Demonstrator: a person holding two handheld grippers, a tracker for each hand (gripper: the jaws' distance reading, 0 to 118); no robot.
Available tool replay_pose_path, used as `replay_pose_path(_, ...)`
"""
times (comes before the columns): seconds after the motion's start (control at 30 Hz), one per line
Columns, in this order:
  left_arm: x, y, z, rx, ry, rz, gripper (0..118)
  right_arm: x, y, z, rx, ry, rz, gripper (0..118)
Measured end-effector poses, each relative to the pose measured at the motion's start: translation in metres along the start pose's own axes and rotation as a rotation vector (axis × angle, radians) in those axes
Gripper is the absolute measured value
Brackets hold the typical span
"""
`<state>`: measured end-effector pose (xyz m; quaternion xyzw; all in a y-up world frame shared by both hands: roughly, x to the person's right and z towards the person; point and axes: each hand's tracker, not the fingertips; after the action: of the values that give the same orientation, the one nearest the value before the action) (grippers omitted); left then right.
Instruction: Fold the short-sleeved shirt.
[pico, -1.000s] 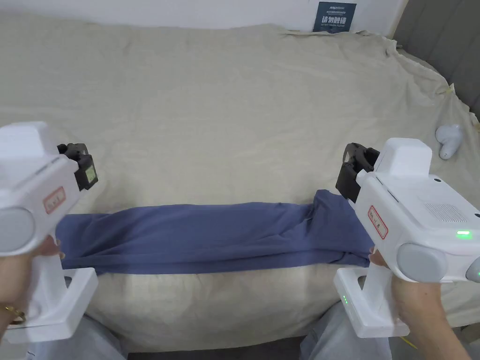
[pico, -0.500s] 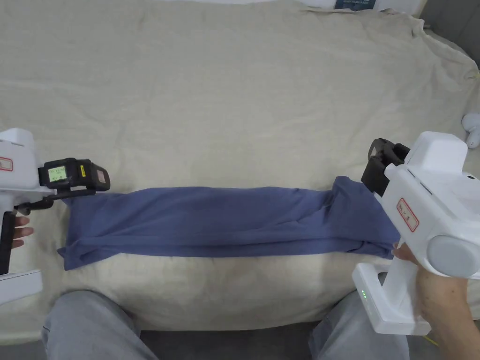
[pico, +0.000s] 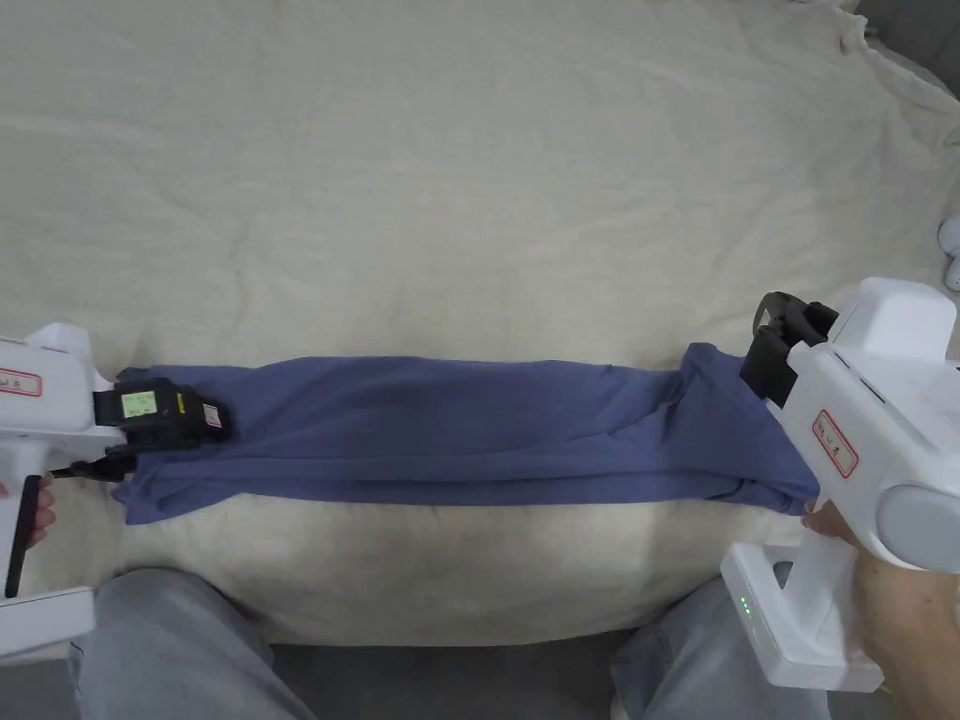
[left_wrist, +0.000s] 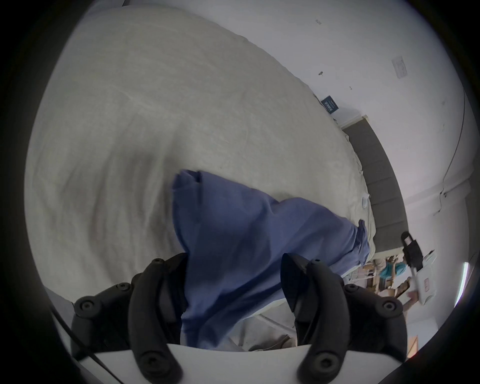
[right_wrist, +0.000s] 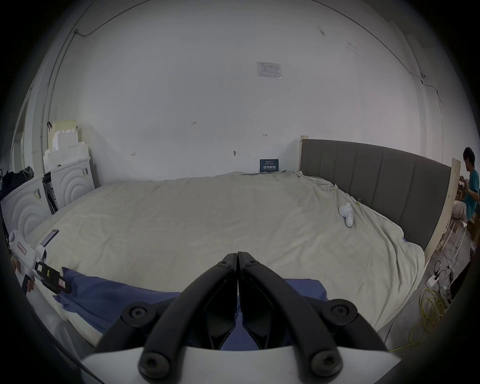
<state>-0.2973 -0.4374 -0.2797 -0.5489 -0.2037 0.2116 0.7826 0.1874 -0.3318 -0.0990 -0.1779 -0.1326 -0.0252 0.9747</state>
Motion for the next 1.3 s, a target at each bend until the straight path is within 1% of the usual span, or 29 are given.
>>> replay_pose_path(0.03, 0.005, -0.003, -0.004, -0.005, 0.02, -0.048, 68, -0.001, 0.0, 0.0, -0.003, 0.002, 0.005, 0)
replay_pose_path(0.07, 0.012, -0.006, -0.006, -0.001, 0.058, -0.08, 59, -0.001, 0.0, 0.0, -0.005, 0.003, 0.01, 0)
replay_pose_path(0.1, 0.016, -0.008, -0.008, 0.008, 0.128, -0.093, 41, -0.002, 0.0, 0.0, -0.007, 0.004, 0.017, 0)
replay_pose_path(0.13, 0.018, -0.006, -0.009, 0.009, 0.206, -0.087, 15, -0.002, 0.0, 0.001, -0.008, 0.005, 0.02, 0)
replay_pose_path(0.17, 0.015, -0.005, -0.006, 0.017, 0.246, -0.073, 11, -0.002, 0.0, 0.001, -0.009, 0.009, 0.021, 0)
replay_pose_path(0.2, 0.017, -0.006, -0.006, 0.018, 0.133, -0.015, 7, -0.002, -0.001, 0.002, -0.01, 0.011, 0.02, 0)
replay_pose_path(0.23, 0.023, -0.007, -0.005, 0.022, 0.118, 0.008, 5, -0.002, -0.001, 0.002, -0.01, 0.012, 0.019, 0)
replay_pose_path(0.27, 0.028, -0.009, -0.003, 0.028, 0.18, -0.052, 5, -0.001, -0.001, 0.003, -0.011, 0.015, 0.019, 0)
replay_pose_path(0.3, 0.035, -0.01, 0.0, 0.029, 0.197, -0.108, 4, 0.0, -0.001, 0.003, -0.013, 0.016, 0.018, 0)
replay_pose_path(0.33, 0.041, -0.01, 0.005, 0.036, 0.224, -0.126, 4, 0.0, -0.001, 0.004, -0.014, 0.019, 0.018, 0)
replay_pose_path(0.43, 0.058, -0.007, 0.024, 0.068, 0.234, -0.124, 4, 0.006, -0.003, 0.003, -0.01, 0.025, 0.017, 0)
replay_pose_path(0.5, 0.069, -0.004, 0.039, 0.102, 0.235, -0.14, 3, 0.008, -0.002, 0.004, -0.007, 0.029, 0.013, 0)
replay_pose_path(0.57, 0.076, 0.002, 0.053, 0.118, 0.265, -0.164, 3, 0.012, -0.002, 0.005, 0.0, 0.029, 0.014, 0)
replay_pose_path(0.63, 0.074, 0.007, 0.066, 0.147, 0.342, -0.186, 3, 0.015, 0.0, 0.005, 0.01, 0.027, 0.007, 0)
replay_pose_path(0.7, 0.064, 0.009, 0.078, 0.171, 0.424, -0.183, 3, 0.018, 0.001, 0.008, 0.016, 0.028, -0.009, 0)
replay_pose_path(0.73, 0.056, 0.011, 0.083, 0.177, 0.456, -0.158, 3, 0.019, 0.001, 0.008, 0.02, 0.025, -0.012, 0)
replay_pose_path(0.77, 0.051, 0.01, 0.088, 0.179, 0.479, -0.13, 3, 0.02, 0.001, 0.008, 0.023, 0.024, -0.012, 0)
replay_pose_path(0.8, 0.049, 0.008, 0.092, 0.175, 0.481, -0.139, 3, 0.02, 0.001, 0.009, 0.024, 0.024, -0.012, 0)
replay_pose_path(0.9, 0.06, -0.003, 0.096, 0.169, 0.47, -0.146, 3, 0.022, 0.002, 0.007, 0.024, 0.028, -0.016, 0)
replay_pose_path(0.97, 0.078, -0.01, 0.095, 0.181, 0.461, -0.182, 3, 0.021, 0.002, 0.006, 0.025, 0.028, -0.018, 0)
replay_pose_path(1.13, 0.142, -0.021, 0.085, 0.208, 0.311, -0.303, 3, 0.021, 0.004, 0.009, 0.034, 0.031, -0.021, 0)
replay_pose_path(1.3, 0.202, -0.03, 0.037, 0.118, 0.217, -0.461, 3, 0.026, 0.001, 0.014, 0.035, 0.023, -0.033, 0)
